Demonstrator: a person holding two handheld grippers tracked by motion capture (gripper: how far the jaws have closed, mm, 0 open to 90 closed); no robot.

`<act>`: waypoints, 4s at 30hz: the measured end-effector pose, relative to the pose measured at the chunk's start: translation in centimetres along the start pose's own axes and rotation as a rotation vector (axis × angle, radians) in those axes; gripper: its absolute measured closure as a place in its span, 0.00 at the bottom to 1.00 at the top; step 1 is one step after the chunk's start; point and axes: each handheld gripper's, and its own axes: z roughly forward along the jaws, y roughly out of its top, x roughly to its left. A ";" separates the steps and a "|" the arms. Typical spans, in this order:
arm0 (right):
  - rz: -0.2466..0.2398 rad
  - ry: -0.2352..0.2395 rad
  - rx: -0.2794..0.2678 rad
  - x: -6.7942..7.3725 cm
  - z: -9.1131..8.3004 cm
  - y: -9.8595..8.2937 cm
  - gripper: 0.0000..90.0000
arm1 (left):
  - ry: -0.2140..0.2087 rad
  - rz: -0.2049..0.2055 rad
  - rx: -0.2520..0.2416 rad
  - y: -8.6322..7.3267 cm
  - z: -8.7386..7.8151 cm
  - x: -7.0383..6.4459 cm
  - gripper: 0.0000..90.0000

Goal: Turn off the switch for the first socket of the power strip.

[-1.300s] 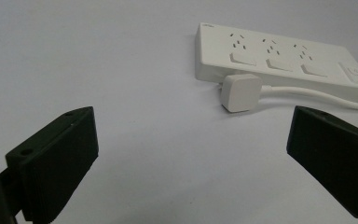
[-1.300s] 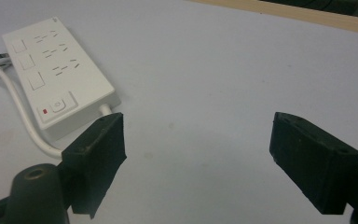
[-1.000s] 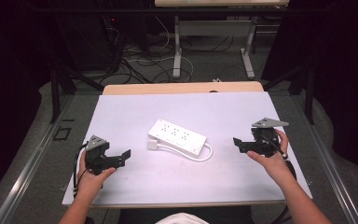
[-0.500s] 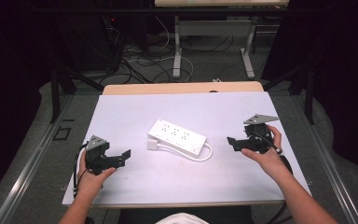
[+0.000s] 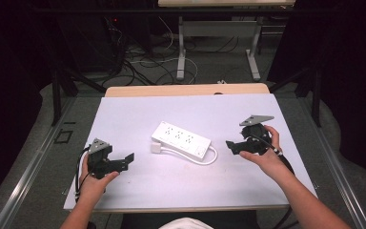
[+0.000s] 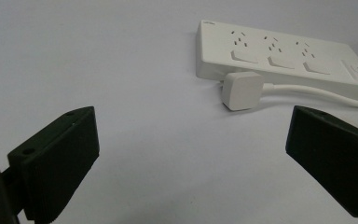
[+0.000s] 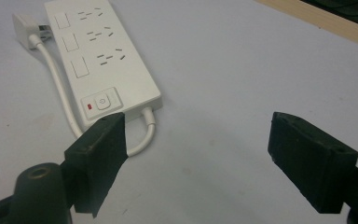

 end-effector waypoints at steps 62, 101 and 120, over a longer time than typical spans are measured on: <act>-0.112 0.150 0.188 4.8 6.0 4.1 0.39 | -0.004 0.005 0.017 -0.1 0.4 -0.1 0.04; -0.187 0.197 0.244 7.8 10.7 6.2 0.59 | -0.008 0.010 0.021 -0.1 0.5 -0.1 0.04; -0.179 0.220 0.225 8.4 12.5 6.7 0.80 | -0.009 0.011 0.020 -0.1 0.5 -0.1 0.04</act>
